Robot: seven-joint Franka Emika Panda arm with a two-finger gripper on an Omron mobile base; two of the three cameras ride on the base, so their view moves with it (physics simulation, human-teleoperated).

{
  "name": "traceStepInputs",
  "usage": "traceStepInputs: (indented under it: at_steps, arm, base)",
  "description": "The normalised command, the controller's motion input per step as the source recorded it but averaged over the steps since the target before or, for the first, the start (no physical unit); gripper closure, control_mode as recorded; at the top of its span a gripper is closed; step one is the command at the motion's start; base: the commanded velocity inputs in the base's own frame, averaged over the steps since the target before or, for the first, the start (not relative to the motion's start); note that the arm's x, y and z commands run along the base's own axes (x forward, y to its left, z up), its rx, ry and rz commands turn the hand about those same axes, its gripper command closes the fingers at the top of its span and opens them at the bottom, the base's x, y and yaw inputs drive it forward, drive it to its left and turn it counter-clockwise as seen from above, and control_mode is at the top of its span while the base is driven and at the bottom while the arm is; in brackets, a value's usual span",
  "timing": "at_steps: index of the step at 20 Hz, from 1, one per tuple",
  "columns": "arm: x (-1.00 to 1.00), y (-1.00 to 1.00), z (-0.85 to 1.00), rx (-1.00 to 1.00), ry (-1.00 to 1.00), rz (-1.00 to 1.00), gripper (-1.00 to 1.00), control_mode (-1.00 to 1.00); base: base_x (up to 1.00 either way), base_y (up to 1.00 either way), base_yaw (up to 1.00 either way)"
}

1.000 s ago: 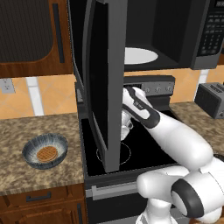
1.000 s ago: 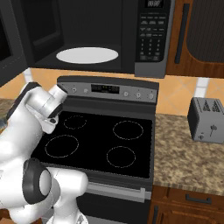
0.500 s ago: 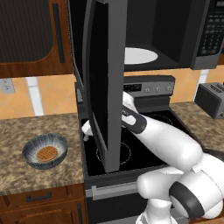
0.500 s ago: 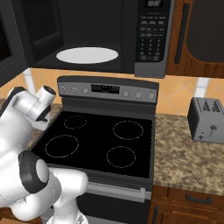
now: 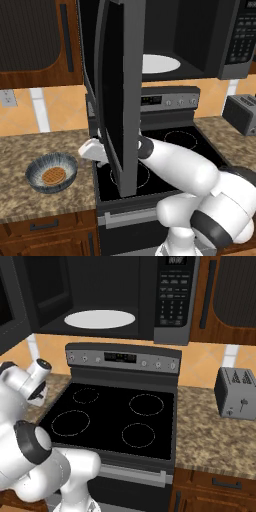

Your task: Open the microwave, place the bowl with waffle inside the microwave, then close the microwave door and turn it on.

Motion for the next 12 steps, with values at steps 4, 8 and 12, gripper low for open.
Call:
traceStepInputs:
  at_steps: [4, 8, 12]
  arm:
    - [0.29, 0.11, -0.28, 0.0, 0.0, -0.12, -1.0, -1.0]
    - [0.33, 0.16, -0.29, 0.0, 0.02, -0.11, -1.0, -1.0]
    - [0.27, 0.26, -0.3, 0.0, 0.07, -0.07, -1.0, -1.0]
  base:
    - [0.0, 0.0, 0.0]
    - [0.0, 0.0, 0.0]
    - [0.0, 0.0, 0.0]
